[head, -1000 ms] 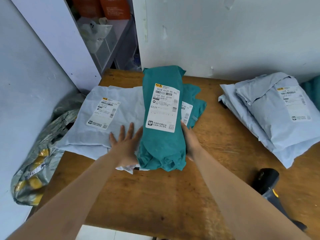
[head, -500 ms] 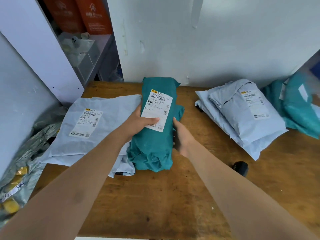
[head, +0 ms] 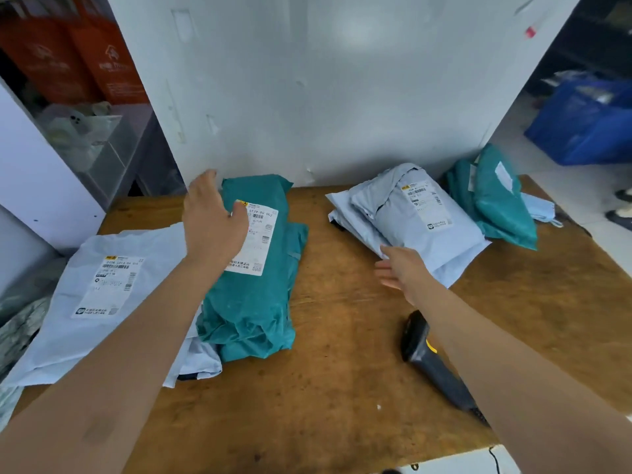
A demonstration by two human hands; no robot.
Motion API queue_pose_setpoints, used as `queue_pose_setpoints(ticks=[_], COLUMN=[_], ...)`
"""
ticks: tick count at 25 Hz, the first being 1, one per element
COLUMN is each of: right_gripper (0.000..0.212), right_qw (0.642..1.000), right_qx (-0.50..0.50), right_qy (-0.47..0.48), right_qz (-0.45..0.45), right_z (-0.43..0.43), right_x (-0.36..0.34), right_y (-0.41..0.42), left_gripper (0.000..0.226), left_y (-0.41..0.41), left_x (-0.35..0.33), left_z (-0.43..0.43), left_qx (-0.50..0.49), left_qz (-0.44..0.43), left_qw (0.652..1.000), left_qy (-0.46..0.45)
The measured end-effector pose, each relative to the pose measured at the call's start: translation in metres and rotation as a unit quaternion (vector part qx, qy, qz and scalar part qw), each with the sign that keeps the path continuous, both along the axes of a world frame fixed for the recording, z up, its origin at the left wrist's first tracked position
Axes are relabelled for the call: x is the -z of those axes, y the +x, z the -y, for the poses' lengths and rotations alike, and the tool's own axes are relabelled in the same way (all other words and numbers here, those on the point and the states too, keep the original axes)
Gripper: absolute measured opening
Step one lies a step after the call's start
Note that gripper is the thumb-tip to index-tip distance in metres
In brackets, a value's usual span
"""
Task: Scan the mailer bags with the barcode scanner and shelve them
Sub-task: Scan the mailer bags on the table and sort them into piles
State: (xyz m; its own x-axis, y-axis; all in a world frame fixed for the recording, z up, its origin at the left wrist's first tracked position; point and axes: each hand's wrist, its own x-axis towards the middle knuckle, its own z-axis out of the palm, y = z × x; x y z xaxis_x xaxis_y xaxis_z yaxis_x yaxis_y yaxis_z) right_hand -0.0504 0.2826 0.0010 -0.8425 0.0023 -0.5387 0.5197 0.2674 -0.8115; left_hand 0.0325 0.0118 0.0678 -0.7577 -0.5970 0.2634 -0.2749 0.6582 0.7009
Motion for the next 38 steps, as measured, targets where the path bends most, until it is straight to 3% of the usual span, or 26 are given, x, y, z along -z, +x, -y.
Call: queue_pose_setpoints(ticks=[2,5,7,8,10,12,14,18,20,22,25,28,32,34,36,38], right_gripper=[0.014,0.031,0.057,0.066,0.079,0.089,0.090,0.066,0.048,0.053,0.061,0.056,0.028,0.012,0.013,0.016], right_qw=[0.994,0.971,0.969,0.972,0.989,0.992,0.988,0.971,0.953,0.942,0.957,0.955,0.966,0.966,0.975,0.984], right_qx=[-0.003,-0.030,-0.011,-0.002,0.042,0.077,0.065,0.082,0.093,0.060,0.037,0.126,0.136,0.140,0.136,0.117], right_qy=[0.100,0.227,0.244,0.233,0.142,0.044,-0.021,-0.137,-0.199,-0.234,-0.175,-0.181,-0.152,-0.169,-0.138,-0.107], right_qz=[-0.041,-0.063,-0.044,-0.028,0.026,0.093,0.136,0.179,0.211,0.232,0.226,0.198,0.158,0.137,0.109,0.079], right_z=[-0.033,-0.091,-0.130,-0.148,-0.174,-0.195,-0.205,-0.189,-0.174,-0.159,-0.144,-0.142,-0.143,-0.141,-0.138,-0.139], right_x=[0.005,0.010,0.007,0.005,0.005,0.012,0.023,0.036,0.040,0.047,0.056,0.057,0.045,0.033,0.024,0.015], right_y=[-0.015,-0.045,-0.070,-0.084,-0.105,-0.124,-0.139,-0.156,-0.159,-0.159,-0.161,-0.160,-0.162,-0.156,-0.143,-0.122], left_gripper=[0.048,0.039,0.048,0.062,0.088,0.097,0.096,0.080,0.050,0.049,0.071,0.046,0.043,0.031,0.031,0.015], left_y=[-0.013,-0.049,-0.076,-0.088,-0.105,-0.126,-0.144,-0.170,-0.181,-0.192,-0.203,-0.199,-0.195,-0.189,-0.180,-0.165], left_x=[-0.012,0.015,0.049,0.063,0.085,0.106,0.117,0.123,0.118,0.111,0.104,0.106,0.097,0.089,0.086,0.083], left_z=[-0.050,-0.139,-0.186,-0.204,-0.226,-0.245,-0.259,-0.284,-0.274,-0.245,-0.213,-0.217,-0.221,-0.221,-0.215,-0.206], left_qx=[0.095,0.247,0.216,0.163,0.060,0.003,-0.016,-0.092,-0.119,-0.123,-0.102,-0.065,-0.062,-0.053,-0.059,-0.055], left_qz=[-0.065,0.030,0.190,0.257,0.279,0.248,0.235,0.224,0.167,0.134,0.220,0.266,0.210,0.193,0.182,0.166], left_qw=[0.991,0.968,0.942,0.901,0.806,0.755,0.741,0.769,0.813,0.862,0.914,0.942,0.906,0.905,0.903,0.885], left_qy=[-0.066,-0.024,0.172,0.309,0.518,0.607,0.629,0.591,0.545,0.473,0.325,0.194,0.363,0.376,0.386,0.431])
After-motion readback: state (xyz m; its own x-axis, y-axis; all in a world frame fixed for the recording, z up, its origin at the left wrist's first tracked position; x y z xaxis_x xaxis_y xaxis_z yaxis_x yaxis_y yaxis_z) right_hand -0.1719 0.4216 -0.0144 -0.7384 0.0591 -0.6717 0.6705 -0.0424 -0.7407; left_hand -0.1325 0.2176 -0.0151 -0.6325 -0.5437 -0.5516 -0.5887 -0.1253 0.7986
